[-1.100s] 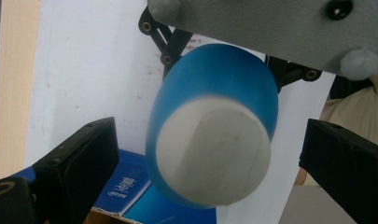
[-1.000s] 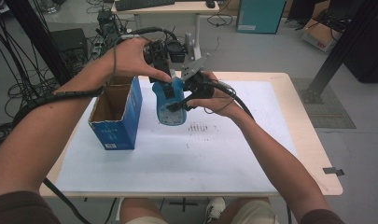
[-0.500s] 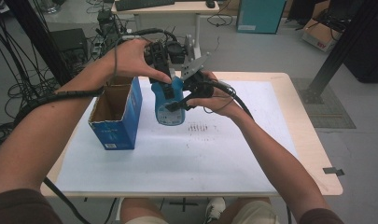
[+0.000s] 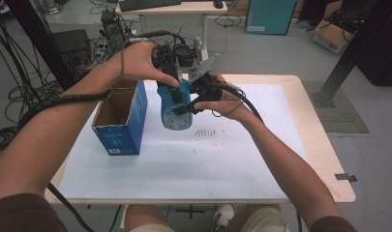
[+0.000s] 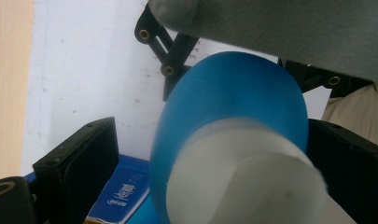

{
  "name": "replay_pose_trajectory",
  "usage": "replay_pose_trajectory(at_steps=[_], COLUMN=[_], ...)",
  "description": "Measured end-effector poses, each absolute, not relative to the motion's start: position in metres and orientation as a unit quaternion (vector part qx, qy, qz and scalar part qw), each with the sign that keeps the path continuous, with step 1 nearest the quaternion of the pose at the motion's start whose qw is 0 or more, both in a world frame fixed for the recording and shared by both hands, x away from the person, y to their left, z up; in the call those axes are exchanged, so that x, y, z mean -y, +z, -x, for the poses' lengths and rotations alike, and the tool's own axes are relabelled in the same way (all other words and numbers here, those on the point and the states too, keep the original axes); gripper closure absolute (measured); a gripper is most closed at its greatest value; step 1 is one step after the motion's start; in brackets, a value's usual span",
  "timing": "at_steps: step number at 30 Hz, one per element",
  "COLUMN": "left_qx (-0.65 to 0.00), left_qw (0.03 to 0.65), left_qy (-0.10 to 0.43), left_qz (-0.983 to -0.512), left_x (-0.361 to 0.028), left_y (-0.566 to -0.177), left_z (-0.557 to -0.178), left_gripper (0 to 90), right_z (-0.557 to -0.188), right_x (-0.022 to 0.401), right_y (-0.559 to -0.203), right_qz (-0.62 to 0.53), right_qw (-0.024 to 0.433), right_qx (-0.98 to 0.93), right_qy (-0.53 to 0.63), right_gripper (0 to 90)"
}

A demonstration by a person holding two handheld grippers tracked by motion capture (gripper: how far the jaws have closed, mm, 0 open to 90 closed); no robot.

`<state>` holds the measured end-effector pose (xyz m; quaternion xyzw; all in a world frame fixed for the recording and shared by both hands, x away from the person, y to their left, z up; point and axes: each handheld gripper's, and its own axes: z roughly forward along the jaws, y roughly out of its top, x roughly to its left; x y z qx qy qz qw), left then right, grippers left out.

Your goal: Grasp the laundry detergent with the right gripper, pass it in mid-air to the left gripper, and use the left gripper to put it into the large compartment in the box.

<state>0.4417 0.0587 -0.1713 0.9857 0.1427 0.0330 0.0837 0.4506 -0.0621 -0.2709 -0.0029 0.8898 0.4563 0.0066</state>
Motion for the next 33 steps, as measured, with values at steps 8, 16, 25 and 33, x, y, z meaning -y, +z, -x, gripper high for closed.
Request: replay_pose_trajectory(at_steps=[8,16,25,33], left_qx=[-0.143,-0.143,-0.137,-0.136], left_qw=[0.083,0.082,0.079,0.078], left_qy=[0.032,0.034,0.036,0.035], left_qz=[-0.986,-0.986,-0.987,-0.987], left_x=[-0.058,-0.057,-0.055,-0.054], left_y=[-0.172,-0.173,-0.174,-0.172], left_z=[-0.441,-0.441,-0.44,-0.44], left_gripper=[5.1,5.2,5.2,5.3], right_z=[-0.448,-0.444,-0.429,-0.431], right_x=[0.063,0.066,0.071,0.07], right_y=[-0.269,-0.266,-0.259,-0.259], right_qz=[-0.005,-0.033,-0.122,-0.11], right_qw=[0.001,-0.001,-0.048,-0.041], right_qx=[-0.892,-0.9,-0.916,-0.913], right_qy=[0.452,0.435,0.379,0.39], right_gripper=[44.3,44.3,44.3,44.3])
